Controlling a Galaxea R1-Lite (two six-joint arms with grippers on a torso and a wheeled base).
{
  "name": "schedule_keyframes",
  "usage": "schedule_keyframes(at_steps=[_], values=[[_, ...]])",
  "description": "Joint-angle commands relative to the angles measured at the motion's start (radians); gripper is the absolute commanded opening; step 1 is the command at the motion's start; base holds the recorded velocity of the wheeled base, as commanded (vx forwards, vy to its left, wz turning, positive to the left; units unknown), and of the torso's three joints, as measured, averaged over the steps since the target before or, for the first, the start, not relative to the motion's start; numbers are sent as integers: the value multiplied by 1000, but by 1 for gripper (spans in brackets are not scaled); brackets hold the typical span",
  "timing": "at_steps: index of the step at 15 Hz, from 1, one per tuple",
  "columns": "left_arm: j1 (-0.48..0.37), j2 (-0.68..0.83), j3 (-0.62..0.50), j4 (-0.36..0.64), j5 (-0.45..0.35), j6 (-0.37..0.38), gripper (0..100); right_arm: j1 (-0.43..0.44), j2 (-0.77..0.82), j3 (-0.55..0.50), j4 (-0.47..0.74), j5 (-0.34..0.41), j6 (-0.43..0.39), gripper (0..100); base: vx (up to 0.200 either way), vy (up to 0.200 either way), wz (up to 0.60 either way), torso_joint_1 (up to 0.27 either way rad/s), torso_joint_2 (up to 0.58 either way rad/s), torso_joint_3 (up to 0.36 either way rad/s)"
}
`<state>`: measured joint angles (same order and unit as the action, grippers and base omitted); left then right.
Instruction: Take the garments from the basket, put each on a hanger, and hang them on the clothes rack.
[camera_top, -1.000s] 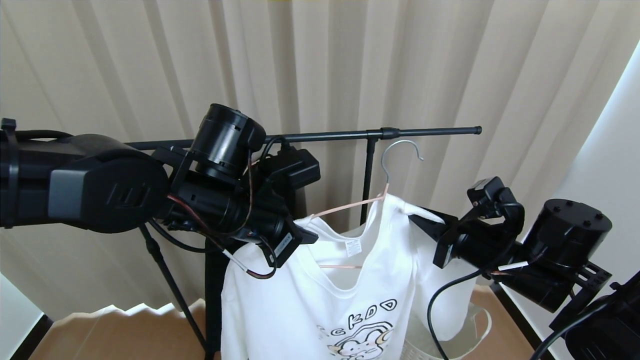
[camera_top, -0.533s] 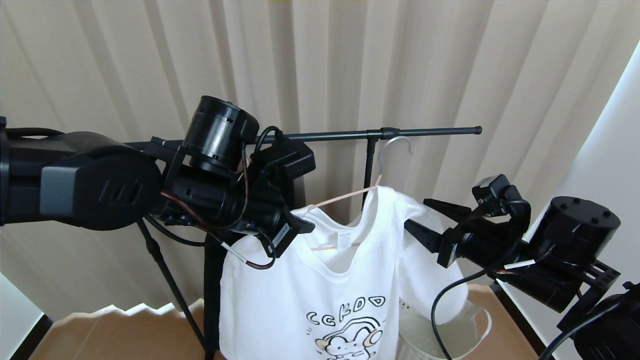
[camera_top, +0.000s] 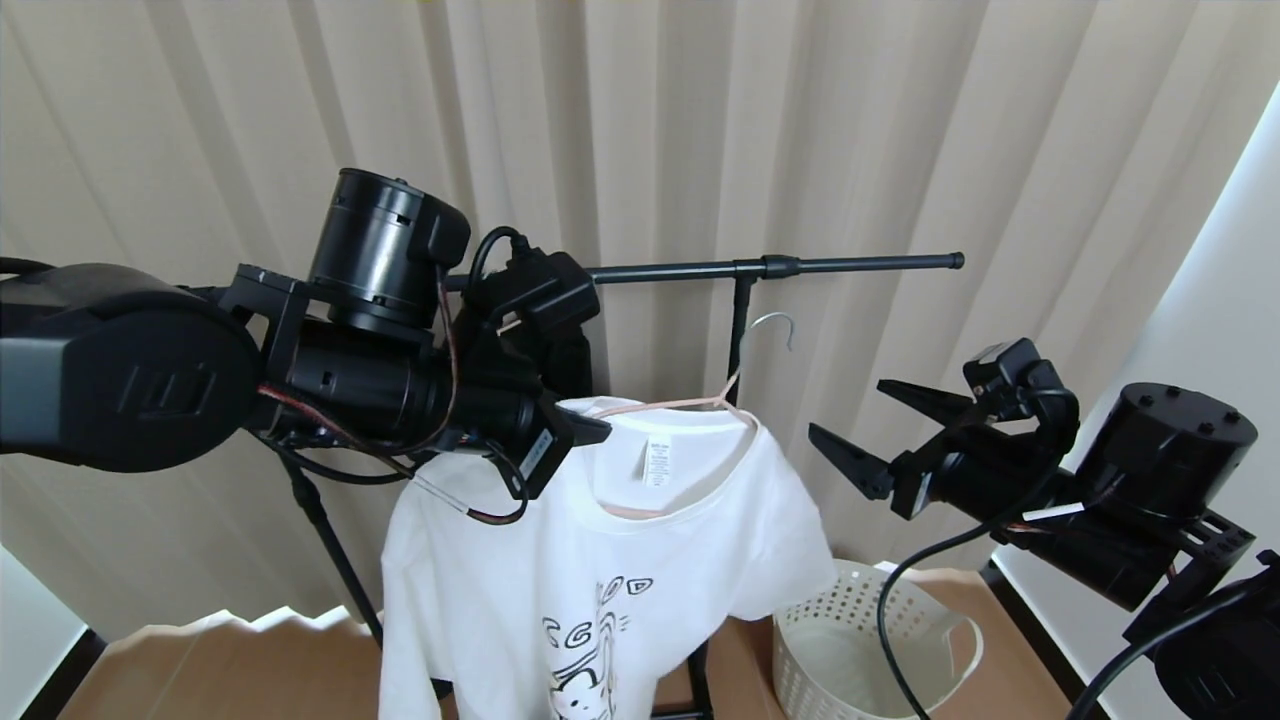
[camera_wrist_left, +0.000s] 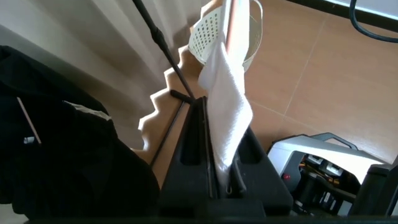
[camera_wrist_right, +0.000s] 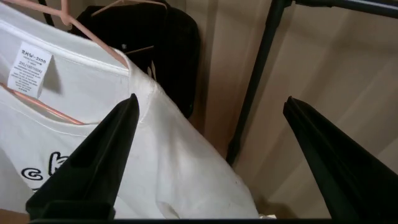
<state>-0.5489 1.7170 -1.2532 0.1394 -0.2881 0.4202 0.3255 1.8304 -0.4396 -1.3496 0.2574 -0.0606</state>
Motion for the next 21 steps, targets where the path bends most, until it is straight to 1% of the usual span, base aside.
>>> schedule_keyframes(at_steps=[1,2,6,9,11,12,13,14,16,17,21], values=[[4,-30,28,-12,6,2,0,-5,9,-2,0,0,-2,100,0,0,0,0,0,0],[4,-33,35,-18,10,2,0,-5,12,-2,0,0,-2,100,0,0,0,0,0,0],[6,-43,100,-99,23,2,0,-5,15,-2,0,0,-2,100,0,0,0,0,0,0],[12,-47,146,-181,38,2,0,-5,29,-2,0,-1,-5,100,0,0,0,0,0,0],[14,-59,198,-274,49,9,0,-6,36,-4,0,-3,-13,100,0,0,0,0,0,0],[14,-63,209,-291,53,8,0,-8,38,-5,0,-1,-15,100,0,0,0,0,0,0],[14,-66,241,-339,73,9,0,-11,41,-7,0,-1,-18,100,0,0,0,0,0,0],[14,-74,256,-363,83,9,0,-11,41,-7,0,-1,-18,100,0,0,0,0,0,0],[14,-79,268,-380,84,9,0,-11,41,-7,0,-1,-18,100,0,0,0,0,0,0],[14,-85,282,-388,98,9,0,-11,43,-7,0,-3,-18,100,0,0,0,0,0,0],[14,-102,301,-389,112,8,0,-11,58,-5,-2,-3,-19,100,0,0,0,0,0,0]])
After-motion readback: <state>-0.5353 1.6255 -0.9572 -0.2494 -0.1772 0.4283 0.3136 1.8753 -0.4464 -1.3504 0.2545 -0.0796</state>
